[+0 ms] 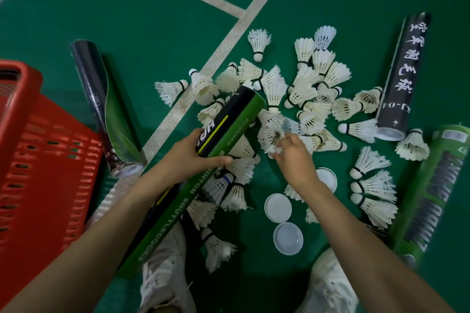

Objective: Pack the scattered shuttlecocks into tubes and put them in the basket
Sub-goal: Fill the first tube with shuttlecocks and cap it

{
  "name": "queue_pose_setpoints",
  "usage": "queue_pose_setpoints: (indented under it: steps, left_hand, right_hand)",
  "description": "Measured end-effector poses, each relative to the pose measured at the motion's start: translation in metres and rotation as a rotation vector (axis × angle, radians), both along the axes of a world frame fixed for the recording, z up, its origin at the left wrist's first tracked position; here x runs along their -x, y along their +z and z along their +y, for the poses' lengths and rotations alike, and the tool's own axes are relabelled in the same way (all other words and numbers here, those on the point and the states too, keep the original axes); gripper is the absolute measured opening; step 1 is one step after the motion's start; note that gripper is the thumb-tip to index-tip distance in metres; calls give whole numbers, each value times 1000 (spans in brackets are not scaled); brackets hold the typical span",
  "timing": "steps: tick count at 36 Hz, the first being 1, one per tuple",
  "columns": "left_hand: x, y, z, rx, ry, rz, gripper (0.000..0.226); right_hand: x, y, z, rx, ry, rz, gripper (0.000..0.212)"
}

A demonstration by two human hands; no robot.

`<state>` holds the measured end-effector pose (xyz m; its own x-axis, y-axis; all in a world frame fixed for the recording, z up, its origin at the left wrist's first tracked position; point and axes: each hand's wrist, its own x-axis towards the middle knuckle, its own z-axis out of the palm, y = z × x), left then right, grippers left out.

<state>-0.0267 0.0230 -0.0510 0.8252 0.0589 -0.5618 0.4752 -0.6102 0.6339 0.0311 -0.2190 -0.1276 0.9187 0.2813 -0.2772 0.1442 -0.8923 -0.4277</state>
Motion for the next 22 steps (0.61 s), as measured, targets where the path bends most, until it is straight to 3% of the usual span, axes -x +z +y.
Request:
queue_pose_setpoints:
  steps: [4,7,10,13,15,17,19,22]
  left_hand:
    - [-1,4,-1,-21,-52,-34,99]
    - [-8,14,-7,66,5,-78,71]
    - [-24,17,-15,228,90,-60,68]
    - [-46,18,-27,361,153,-53,64]
    - [-63,19,-35,436,285,-51,58]
    - [-80,13,-41,495,455,-63,48]
    - [-93,2,-43,608,681,-37,55]
    - [-99,-10,-43,784,924,25,92]
  right_hand:
    - [2,8,-7,-146,-121,-113,20]
    - [4,8,-9,-127,-72,-109,21]
    - [7,8,-8,-134,-46,-77,16]
    - [6,29,1,-319,-171,-153,15]
    - [4,52,7,-469,-239,-68,18]
    - [0,77,11,-545,-218,193,37]
    - [-1,92,13,-456,-92,478,70]
    - [1,95,12,-276,84,508,95]
